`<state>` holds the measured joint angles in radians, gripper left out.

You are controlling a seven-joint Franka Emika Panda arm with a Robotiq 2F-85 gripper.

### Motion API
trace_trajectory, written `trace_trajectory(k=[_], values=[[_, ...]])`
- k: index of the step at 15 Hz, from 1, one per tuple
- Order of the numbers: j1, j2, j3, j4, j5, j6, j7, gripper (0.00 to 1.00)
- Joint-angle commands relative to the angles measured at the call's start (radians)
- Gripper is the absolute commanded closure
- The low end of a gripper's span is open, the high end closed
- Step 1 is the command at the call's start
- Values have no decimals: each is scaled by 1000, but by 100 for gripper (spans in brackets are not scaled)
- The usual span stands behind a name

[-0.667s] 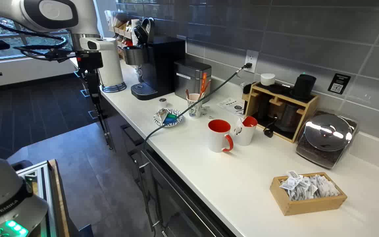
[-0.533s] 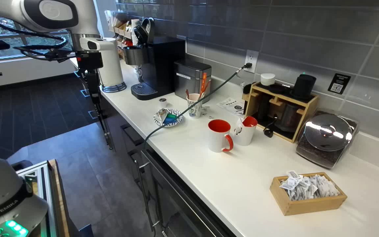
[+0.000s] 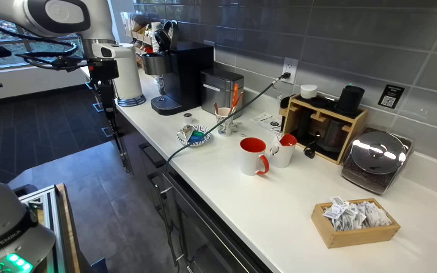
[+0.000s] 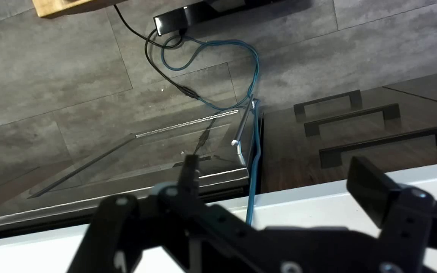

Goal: Move the silver spoon and one orange packet to the mug on the right.

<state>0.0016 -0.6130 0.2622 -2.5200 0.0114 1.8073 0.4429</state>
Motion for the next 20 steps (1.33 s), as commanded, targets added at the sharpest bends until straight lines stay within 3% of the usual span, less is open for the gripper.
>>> trace_trajectory(k=[1,3,6,9,13,17,18,20], values=[[15,3,-13,1,-8,-2,7,0],[24,23,-22,12,26,39,3,0],[40,86,-20,63,90,232,13,0],[34,194,-5,159,44,393,-20,0],[32,360,-43,356,-53,301,-165,0],[0,477,-89,509,-210,235,-190,0],[26,410,-92,423,-169,284,-170,0],[19,457,-114,478,-191,270,-186,0]])
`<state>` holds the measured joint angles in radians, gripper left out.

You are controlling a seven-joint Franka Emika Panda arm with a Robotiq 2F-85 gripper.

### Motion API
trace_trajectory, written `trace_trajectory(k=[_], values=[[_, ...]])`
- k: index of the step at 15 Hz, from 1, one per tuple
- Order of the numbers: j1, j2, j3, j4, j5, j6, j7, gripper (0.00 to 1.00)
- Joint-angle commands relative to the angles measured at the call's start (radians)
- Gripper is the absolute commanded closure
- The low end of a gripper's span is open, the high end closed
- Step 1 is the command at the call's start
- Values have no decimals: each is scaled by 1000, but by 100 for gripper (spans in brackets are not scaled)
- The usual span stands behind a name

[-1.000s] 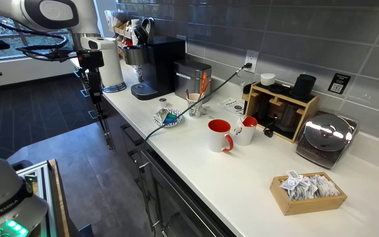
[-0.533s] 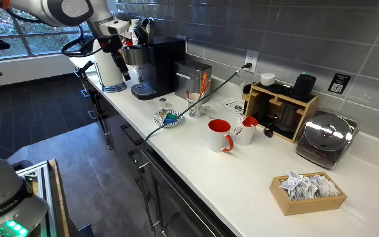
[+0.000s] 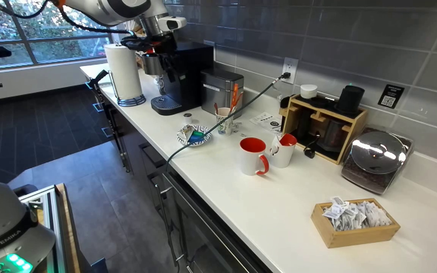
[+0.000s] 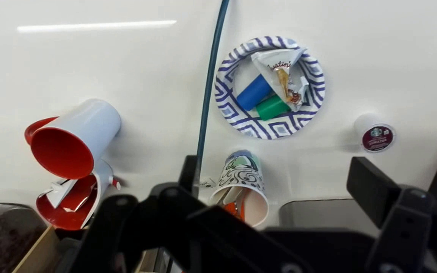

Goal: Move the silver spoon and one orange packet to the mug on the right.

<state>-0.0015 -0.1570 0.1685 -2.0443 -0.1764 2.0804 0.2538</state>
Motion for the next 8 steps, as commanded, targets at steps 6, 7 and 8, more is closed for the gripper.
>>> trace_trajectory(k=[6,7,8], values=[[25,20,-21,24,-7,-7,0,0],[25,20,-20,24,-7,-7,0,0],[26,20,-26,19,10,21,-14,0]])
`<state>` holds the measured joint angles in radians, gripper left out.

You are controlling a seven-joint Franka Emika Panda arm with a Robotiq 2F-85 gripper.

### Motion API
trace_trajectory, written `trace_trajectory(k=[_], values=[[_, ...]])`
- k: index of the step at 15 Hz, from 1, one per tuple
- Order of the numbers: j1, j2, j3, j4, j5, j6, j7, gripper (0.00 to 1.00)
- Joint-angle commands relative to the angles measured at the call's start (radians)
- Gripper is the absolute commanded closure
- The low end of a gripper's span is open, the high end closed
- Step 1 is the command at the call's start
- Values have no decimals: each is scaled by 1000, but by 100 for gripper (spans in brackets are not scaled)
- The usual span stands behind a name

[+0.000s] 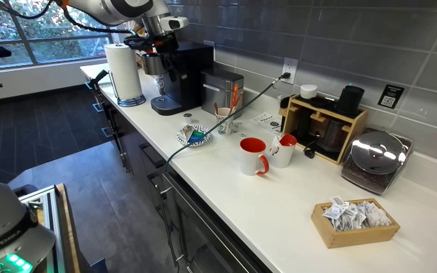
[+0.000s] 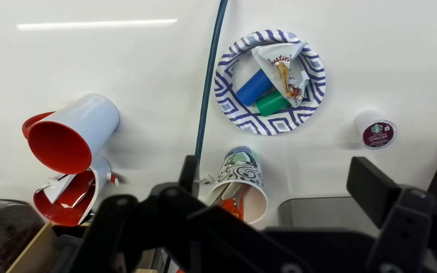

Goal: Move the silver spoon and one orange packet to the mug on the right.

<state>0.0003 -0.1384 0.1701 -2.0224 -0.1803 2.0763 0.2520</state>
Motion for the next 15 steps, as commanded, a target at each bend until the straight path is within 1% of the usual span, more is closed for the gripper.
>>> trace_trajectory(k=[1,3,6,9,10,11,12,13,15], values=[[29,13,-39,12,56,20,-65,0],[34,34,-65,32,113,40,-153,0],[31,79,-122,60,269,80,-399,0],[13,118,-164,73,334,62,-593,0],[7,119,-173,69,341,47,-621,0],[3,123,-182,88,389,-19,-664,0],[8,109,-172,60,327,48,-589,0],[4,116,-178,64,348,29,-620,0],[2,118,-181,69,361,14,-639,0]])
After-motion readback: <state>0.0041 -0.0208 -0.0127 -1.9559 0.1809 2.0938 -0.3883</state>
